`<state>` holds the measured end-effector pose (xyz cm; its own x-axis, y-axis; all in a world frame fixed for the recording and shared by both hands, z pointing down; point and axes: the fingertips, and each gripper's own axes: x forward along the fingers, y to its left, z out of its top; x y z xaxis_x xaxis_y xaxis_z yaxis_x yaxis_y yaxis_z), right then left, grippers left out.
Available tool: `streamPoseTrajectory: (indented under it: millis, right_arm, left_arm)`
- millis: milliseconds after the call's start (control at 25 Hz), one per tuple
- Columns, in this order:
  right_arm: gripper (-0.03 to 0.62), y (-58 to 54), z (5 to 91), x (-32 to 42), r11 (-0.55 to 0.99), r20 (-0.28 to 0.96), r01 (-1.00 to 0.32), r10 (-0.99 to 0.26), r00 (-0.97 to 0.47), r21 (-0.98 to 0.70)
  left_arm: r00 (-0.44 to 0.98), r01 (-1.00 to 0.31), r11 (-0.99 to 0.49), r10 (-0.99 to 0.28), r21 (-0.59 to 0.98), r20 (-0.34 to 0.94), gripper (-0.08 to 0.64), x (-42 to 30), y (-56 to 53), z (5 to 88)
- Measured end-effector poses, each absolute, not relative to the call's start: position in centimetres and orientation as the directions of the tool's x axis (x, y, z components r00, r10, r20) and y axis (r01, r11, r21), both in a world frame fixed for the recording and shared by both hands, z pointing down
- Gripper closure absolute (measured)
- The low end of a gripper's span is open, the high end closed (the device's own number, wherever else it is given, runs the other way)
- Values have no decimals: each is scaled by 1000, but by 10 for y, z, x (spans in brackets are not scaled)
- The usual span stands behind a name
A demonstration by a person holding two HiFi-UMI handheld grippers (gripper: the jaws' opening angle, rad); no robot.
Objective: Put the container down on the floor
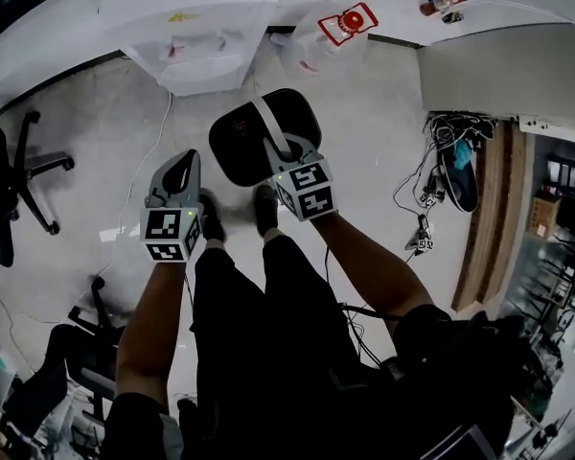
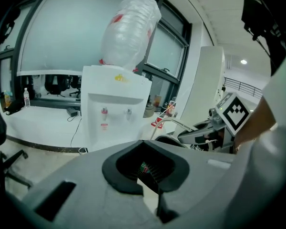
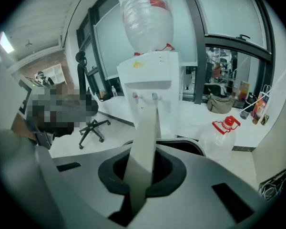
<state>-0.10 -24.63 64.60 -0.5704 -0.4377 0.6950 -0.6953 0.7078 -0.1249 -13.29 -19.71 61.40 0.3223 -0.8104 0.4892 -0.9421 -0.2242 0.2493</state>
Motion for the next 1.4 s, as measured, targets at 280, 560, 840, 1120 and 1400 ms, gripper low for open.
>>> streamPoseTrajectory:
  millis: [280,560,840,1120,1400]
  right_arm:
    - [583,-246,702,-11,724,712,-676,-402,-575,-137]
    - [584,-246,767,-18,711,737,-686,-381,-558,-152]
    - [584,-242,826,-22,719,766,-680,-354,-536,-144]
    - [583,-243,877,-27,697,780,-701,-351,-518,-151]
    - [584,-240,923,-29,670,796,-724,-345,-497,-162]
  left_arm:
    - [322,-942,-206,-775,265,544,554,-130,-194,677]
    - [291,-947,-144,-765,287,574,554,-129,-200,737]
    - [292,-947,-132,-738,294,608,554,-127,-201,788]
    - [287,-942,-90,-714,322,638,554,-131,-198,839]
    - [278,-940,-59,-705,337,652,554,-131,-194,875]
